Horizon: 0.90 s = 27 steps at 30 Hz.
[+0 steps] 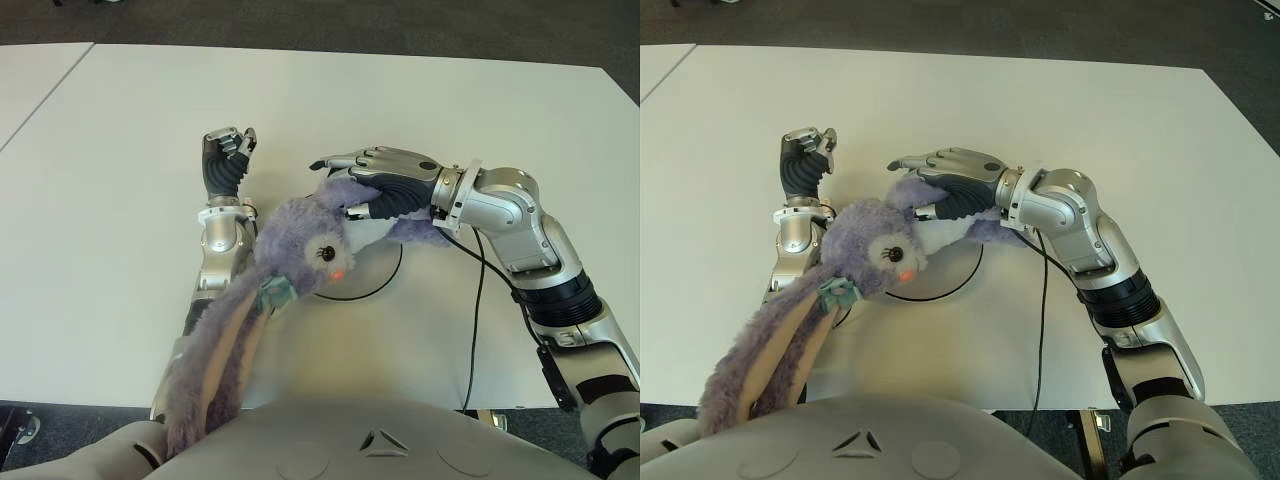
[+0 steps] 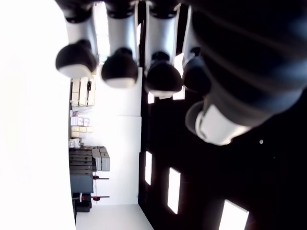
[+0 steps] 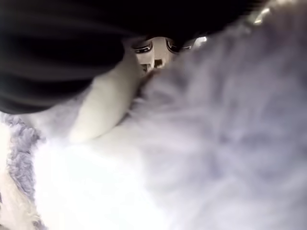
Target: Put the doll into the plate.
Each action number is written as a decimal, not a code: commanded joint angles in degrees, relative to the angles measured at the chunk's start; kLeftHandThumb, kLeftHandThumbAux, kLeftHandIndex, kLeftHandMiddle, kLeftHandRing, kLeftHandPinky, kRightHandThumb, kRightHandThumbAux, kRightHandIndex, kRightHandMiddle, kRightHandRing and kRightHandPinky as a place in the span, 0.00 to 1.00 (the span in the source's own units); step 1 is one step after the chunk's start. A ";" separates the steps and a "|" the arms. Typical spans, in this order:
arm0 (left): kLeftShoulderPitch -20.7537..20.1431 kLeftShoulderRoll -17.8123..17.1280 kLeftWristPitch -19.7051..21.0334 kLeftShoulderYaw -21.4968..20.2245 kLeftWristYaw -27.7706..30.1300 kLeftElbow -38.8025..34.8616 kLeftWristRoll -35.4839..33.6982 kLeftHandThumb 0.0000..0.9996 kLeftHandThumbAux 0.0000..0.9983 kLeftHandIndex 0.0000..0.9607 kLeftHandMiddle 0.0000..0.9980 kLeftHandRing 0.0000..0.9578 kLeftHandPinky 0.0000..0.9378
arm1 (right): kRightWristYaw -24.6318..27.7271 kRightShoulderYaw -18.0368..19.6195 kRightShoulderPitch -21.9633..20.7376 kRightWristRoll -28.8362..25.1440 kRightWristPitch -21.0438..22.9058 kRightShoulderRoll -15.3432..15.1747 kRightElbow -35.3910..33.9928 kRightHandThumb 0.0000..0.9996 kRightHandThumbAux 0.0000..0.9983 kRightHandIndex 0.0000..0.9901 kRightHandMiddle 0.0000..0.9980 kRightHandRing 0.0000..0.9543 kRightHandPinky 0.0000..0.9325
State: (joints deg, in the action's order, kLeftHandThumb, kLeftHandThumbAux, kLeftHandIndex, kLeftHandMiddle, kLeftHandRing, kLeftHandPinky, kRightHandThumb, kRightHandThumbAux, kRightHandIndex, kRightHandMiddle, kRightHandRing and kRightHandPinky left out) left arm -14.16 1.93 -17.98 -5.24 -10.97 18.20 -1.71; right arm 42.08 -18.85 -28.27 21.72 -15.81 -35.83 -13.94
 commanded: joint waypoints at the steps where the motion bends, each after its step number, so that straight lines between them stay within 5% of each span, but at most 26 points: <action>1: 6.16 2.06 -0.30 0.32 0.66 3.98 -0.33 0.50 0.73 0.80 0.85 0.89 0.91 | 1.28 -0.45 -0.32 -0.92 -2.30 -0.85 2.46 0.62 0.19 0.00 0.00 0.00 0.00; 14: 6.22 1.82 -0.32 0.61 1.15 3.88 -0.35 0.49 0.73 0.80 0.85 0.89 0.91 | 9.04 0.41 -6.55 -8.76 -3.86 -3.05 9.35 0.63 0.16 0.00 0.00 0.00 0.00; 23: 6.13 1.85 -0.43 0.47 1.12 4.26 -0.35 0.50 0.73 0.80 0.85 0.89 0.92 | 10.82 1.39 -11.61 -10.08 -10.42 -4.45 17.09 0.58 0.13 0.00 0.00 0.00 0.00; 27: 6.01 1.79 -0.49 0.48 1.30 4.43 -0.42 0.49 0.73 0.79 0.85 0.89 0.92 | 16.43 3.09 -16.55 -14.34 -6.93 -6.64 18.13 0.60 0.14 0.00 0.00 0.00 0.00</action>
State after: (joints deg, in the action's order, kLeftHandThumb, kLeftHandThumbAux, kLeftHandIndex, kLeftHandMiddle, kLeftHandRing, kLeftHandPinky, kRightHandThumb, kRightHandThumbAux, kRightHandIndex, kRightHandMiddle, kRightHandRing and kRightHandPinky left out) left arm -14.38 1.93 -18.47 -4.98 -10.52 18.49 -1.75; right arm 55.50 -17.23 -40.94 9.66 -24.41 -40.48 3.25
